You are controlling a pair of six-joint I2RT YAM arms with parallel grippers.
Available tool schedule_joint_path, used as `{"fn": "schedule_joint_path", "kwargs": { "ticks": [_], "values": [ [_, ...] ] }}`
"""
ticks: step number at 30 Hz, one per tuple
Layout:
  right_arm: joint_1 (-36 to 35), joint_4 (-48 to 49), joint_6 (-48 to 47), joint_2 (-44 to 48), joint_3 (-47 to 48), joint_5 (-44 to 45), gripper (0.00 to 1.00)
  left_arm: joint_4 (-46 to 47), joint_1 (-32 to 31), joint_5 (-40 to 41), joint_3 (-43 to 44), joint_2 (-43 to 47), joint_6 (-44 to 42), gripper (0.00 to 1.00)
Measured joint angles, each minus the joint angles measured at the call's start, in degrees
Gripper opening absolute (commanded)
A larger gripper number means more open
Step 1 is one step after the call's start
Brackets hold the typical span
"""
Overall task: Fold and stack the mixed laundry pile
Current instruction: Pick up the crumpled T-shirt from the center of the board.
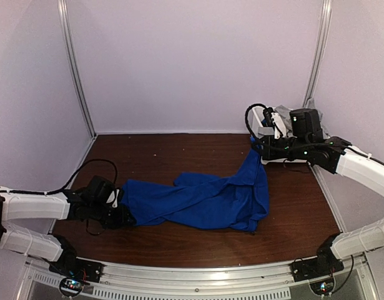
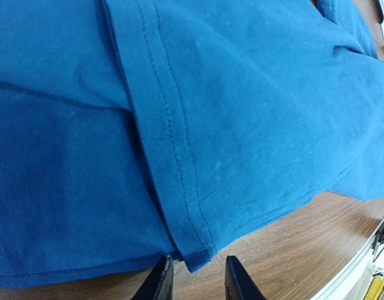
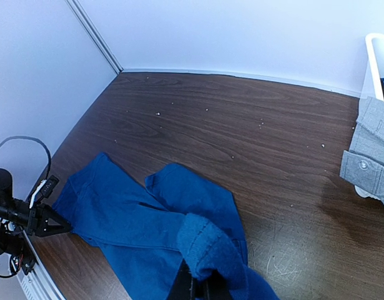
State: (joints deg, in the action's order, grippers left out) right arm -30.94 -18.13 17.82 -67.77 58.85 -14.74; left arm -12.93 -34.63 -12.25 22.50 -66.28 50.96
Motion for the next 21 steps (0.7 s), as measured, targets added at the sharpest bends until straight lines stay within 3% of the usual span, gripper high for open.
{"fn": "schedule_joint_path", "kwargs": {
  "ticks": [8, 10, 14, 21],
  "values": [
    [0.0, 0.0, -0.1, 0.0, 0.0, 0.0, 0.0, 1.7, -0.3, 0.0, 0.0, -2.5, 1.0, 0.3],
    [0.0, 0.0, -0.1, 0.0, 0.0, 0.0, 0.0, 2.3, -0.5, 0.0, 0.1, -3.0, 1.0, 0.25],
    [0.0, 0.0, -0.1, 0.0, 0.0, 0.0, 0.0, 2.8, -0.8, 0.1, 0.5, -4.3, 1.2, 0.07],
    [0.0, -0.1, -0.3, 0.0, 0.0, 0.0, 0.0, -1.6, -0.9, 1.8, 3.4, -2.8, 0.6, 0.0]
  ]
}}
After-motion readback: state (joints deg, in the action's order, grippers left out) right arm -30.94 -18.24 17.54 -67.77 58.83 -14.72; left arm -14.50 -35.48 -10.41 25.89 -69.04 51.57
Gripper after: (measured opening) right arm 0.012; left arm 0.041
